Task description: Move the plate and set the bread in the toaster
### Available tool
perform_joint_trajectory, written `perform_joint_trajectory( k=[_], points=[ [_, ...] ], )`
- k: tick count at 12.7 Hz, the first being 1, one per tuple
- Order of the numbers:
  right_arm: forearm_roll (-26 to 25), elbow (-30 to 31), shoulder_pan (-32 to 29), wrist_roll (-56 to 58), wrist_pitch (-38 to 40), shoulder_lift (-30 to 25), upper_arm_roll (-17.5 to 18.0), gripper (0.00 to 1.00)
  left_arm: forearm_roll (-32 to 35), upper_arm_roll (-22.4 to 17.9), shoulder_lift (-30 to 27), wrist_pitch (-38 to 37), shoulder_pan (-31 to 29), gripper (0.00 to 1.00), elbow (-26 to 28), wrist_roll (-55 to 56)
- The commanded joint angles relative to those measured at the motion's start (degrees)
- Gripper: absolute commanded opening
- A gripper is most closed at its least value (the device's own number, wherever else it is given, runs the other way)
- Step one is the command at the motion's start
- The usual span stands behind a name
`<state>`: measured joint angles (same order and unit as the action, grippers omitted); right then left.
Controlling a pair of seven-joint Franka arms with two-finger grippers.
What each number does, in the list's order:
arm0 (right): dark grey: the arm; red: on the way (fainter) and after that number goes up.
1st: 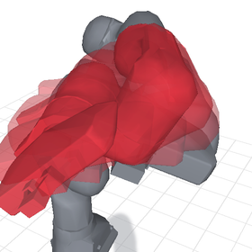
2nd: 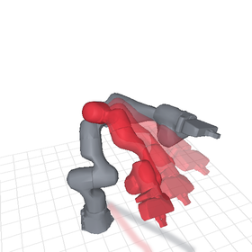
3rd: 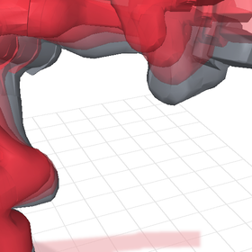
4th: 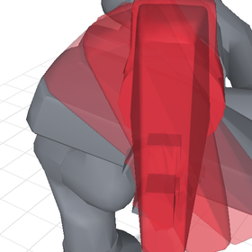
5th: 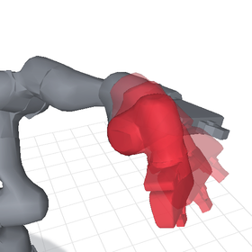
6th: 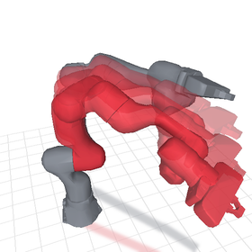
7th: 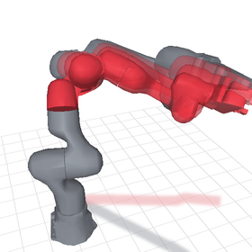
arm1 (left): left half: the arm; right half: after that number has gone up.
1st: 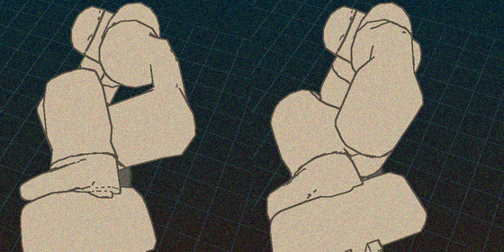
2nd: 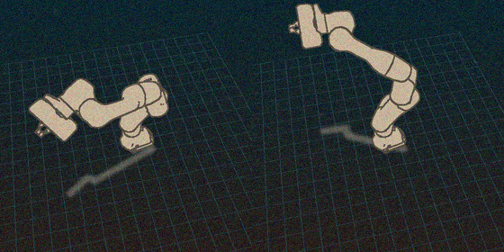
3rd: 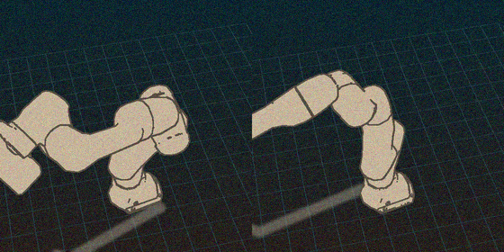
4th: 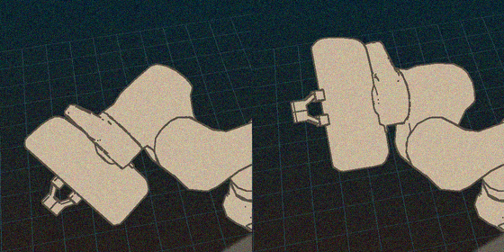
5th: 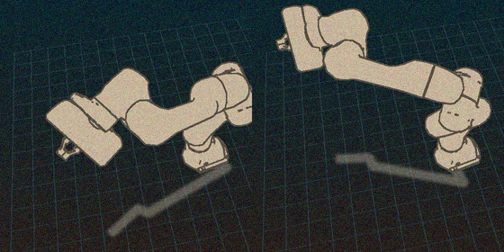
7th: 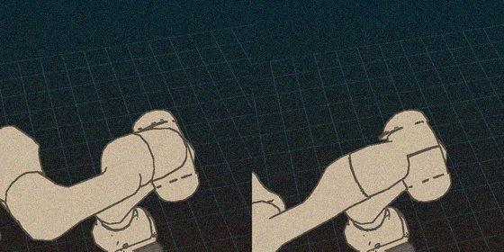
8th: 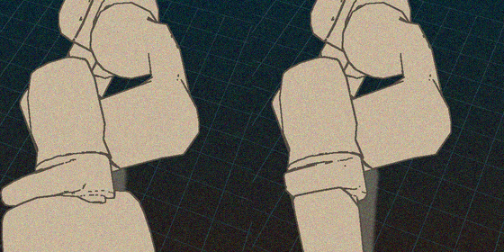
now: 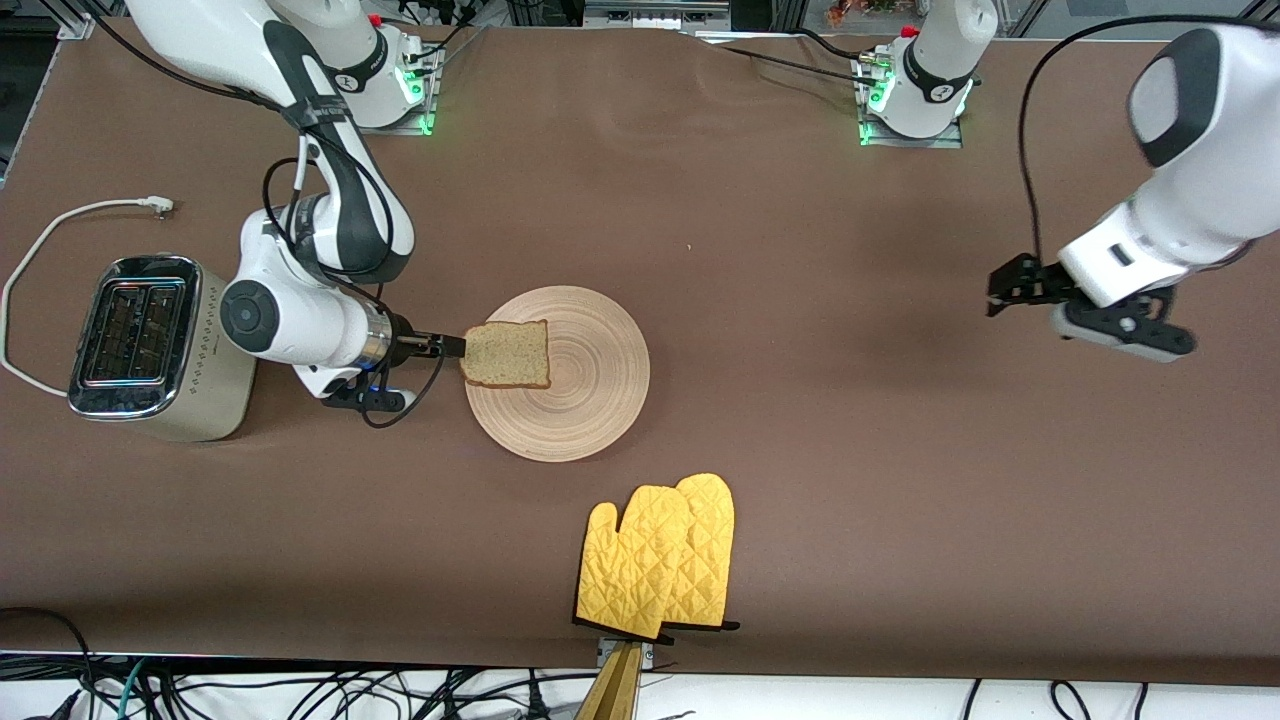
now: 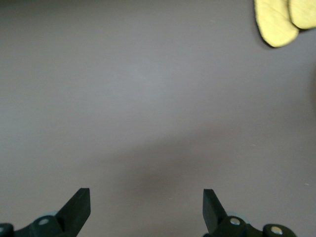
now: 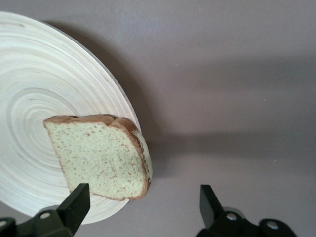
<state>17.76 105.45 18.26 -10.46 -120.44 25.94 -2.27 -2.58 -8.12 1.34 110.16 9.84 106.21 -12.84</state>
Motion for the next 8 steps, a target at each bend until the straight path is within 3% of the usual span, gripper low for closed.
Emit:
perform_joint_trajectory(
  k=[1, 4, 5, 6, 8],
  points=[
    [3.3, 0.8, -0.2, 3.8, -1.6, 1.7, 0.9, 0.81, 2.1, -1.2, -3.7, -3.3, -1.0, 1.0, 1.0, -2.9],
    [7.1, 1.3, -0.2, 7.3, -4.0, 3.5, 1.0, 0.75, 5.1, -1.2, -3.8, -11.3, -1.0, 1.0, -3.5, 3.7],
    [7.1, 1.7, -0.2, 7.5, -4.9, 3.8, 1.0, 0.66, 7.1, -0.8, -3.8, -11.9, -1.0, 1.0, -4.4, 5.1],
    [7.1, 1.7, -0.2, 8.2, -4.8, 3.9, 1.1, 0.39, 8.5, -0.5, -3.8, -12.4, -1.0, 1.0, -5.1, 6.3],
    [7.1, 1.7, -0.2, 8.9, -4.6, 4.2, 1.1, 0.06, 9.3, -0.6, -3.8, -12.5, -1.0, 1.0, -5.2, 7.7]
  ],
)
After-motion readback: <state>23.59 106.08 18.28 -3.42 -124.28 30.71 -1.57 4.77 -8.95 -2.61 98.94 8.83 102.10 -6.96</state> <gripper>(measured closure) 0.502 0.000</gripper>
